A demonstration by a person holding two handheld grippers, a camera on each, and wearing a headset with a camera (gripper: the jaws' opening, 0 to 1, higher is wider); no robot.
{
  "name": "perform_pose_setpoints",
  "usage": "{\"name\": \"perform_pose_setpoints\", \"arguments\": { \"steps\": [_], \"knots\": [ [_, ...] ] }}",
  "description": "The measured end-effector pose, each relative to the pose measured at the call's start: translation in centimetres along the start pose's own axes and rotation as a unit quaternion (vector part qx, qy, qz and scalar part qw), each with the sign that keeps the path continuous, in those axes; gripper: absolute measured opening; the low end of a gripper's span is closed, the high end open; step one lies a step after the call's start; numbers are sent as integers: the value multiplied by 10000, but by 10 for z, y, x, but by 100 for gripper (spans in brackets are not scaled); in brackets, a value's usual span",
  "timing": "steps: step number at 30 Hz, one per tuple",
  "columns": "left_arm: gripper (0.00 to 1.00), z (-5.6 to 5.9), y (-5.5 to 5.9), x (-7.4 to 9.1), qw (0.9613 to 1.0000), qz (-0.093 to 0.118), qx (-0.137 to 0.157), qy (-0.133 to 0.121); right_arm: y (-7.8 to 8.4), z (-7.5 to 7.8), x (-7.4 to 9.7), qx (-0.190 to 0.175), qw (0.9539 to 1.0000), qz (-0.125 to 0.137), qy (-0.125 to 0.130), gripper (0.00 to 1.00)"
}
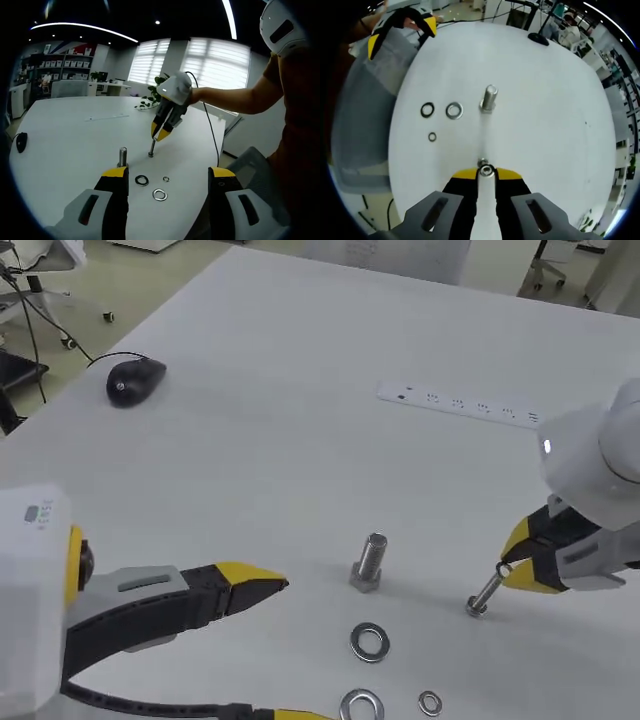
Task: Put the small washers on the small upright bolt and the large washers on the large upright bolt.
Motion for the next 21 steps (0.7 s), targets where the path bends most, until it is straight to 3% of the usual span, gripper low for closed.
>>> {"name": "perform_pose_setpoints", "arguments": {
  "steps": [21],
  "knots": [
    [63,-2,3,2,10000,-2,78,-36,3,1,-27,186,9995,-170,-173,13]
  ]
}}
Point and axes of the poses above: the centre of the closed fingertips' face, and the gripper's own axes: x roughly backward along the fingers, z roughly to its right, y roughly out of its underside, the point moved 6 cm from there along x, roughly backward along the fingers, and after that the axes turned 5 degrees about -z, right-handed, at the moved point
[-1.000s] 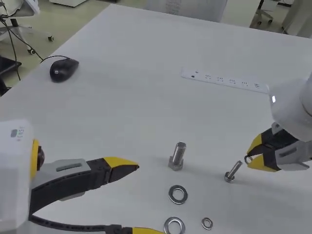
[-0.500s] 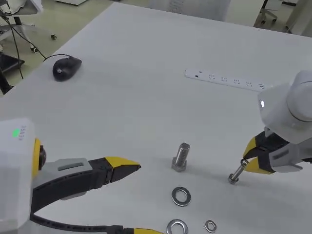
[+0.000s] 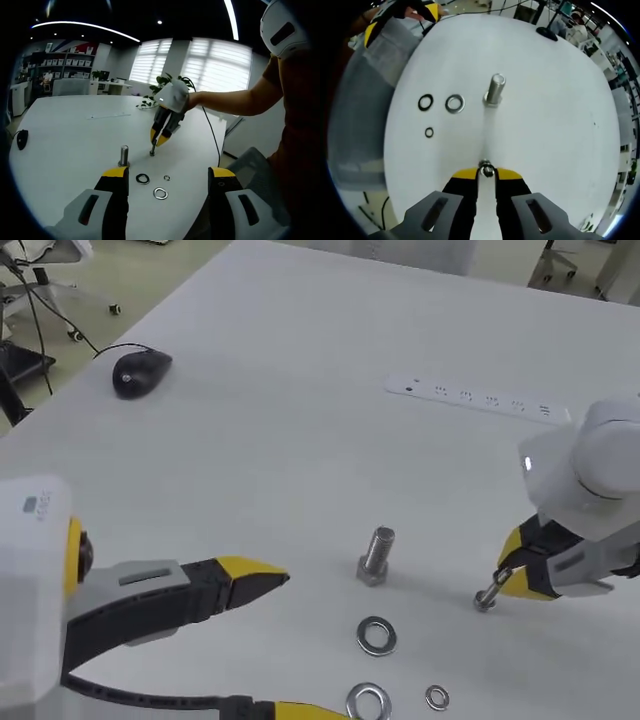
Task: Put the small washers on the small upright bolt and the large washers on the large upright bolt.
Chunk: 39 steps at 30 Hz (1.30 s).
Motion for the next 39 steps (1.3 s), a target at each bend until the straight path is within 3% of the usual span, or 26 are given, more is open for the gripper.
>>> {"name": "perform_pose_setpoints", "arguments": {
  "steps": [11,21,31,39],
  "knots": [
    [63,-4,3,4,10000,-63,44,-53,6,0,-21,-88,9998,49,-147,13],
    [63,-5,4,5,9999,-97,66,-90,8,-2,-27,-59,9998,56,-174,15],
    [63,-4,3,5,9998,-148,21,-130,15,-4,-14,-187,9997,117,-42,16],
    [63,5,0,4,9999,-126,-50,-103,28,-17,-3,-318,9994,112,50,16]
  ]
}}
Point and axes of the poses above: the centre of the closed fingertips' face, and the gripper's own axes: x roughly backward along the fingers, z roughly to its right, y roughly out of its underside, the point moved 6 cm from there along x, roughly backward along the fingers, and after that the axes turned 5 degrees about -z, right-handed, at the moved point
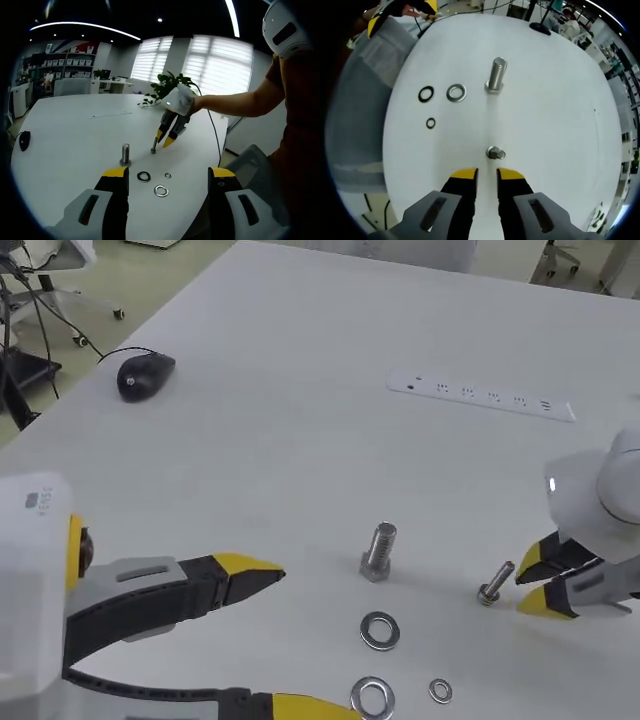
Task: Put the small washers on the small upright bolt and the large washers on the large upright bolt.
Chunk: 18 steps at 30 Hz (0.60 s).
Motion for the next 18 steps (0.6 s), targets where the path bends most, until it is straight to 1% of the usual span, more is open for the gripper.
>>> {"name": "perform_pose_setpoints", "arguments": {
  "steps": [4,7,10,13,16,18],
  "knots": [
    [63,4,-2,2,10000,3,-56,-4,-4,-15,7,15,9999,128,1,16],
    [63,6,-1,3,9999,-46,-101,-8,-8,-27,8,97,9999,139,-26,16],
    [63,10,-3,5,9999,-63,-151,18,-14,-39,6,137,9996,228,-72,15],
    [63,13,-7,7,9998,-46,-211,23,-19,-50,1,117,9993,300,-210,15],
    [63,14,-7,9,9997,-58,-241,32,-21,-58,-4,175,9991,276,-274,15],
    [63,16,-8,12,9996,-61,-266,32,-25,-63,-6,170,9988,316,-338,15]
  ]
}}
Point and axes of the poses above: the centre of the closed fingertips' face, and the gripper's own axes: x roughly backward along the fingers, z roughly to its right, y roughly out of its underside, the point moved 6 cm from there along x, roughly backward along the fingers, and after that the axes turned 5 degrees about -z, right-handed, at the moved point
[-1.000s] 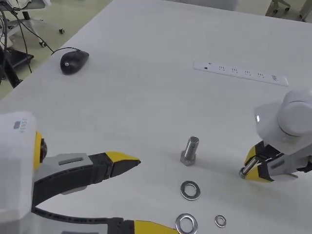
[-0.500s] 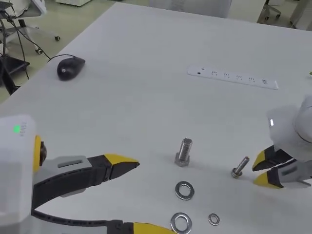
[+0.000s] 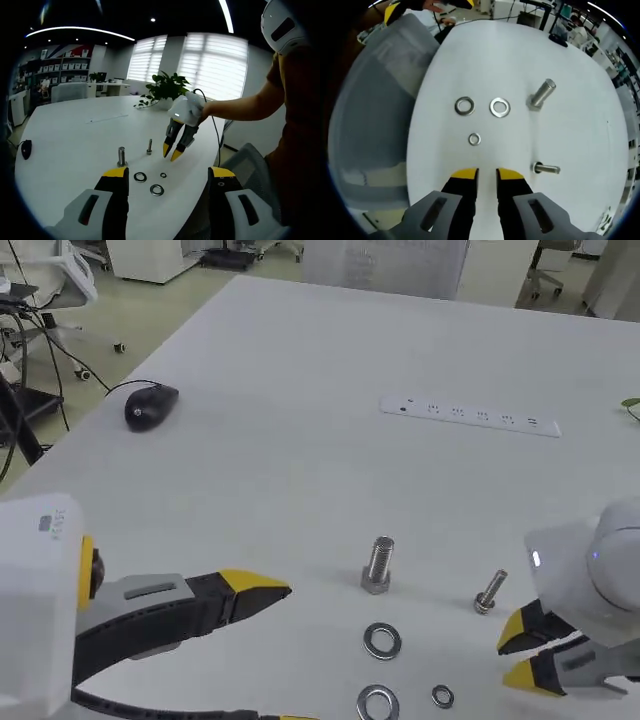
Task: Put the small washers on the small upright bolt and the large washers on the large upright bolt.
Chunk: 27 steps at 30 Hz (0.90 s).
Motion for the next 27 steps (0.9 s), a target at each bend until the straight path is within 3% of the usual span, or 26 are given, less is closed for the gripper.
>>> {"name": "perform_pose_setpoints", "arguments": {
  "steps": [14,27],
  "knots": [
    [63,12,3,20,9999,76,-56,-108,-26,-19,-16,202,9997,106,-77,15],
    [63,12,9,34,9996,148,-1,-223,-33,-17,-30,272,9996,-25,-97,18]
  ]
}}
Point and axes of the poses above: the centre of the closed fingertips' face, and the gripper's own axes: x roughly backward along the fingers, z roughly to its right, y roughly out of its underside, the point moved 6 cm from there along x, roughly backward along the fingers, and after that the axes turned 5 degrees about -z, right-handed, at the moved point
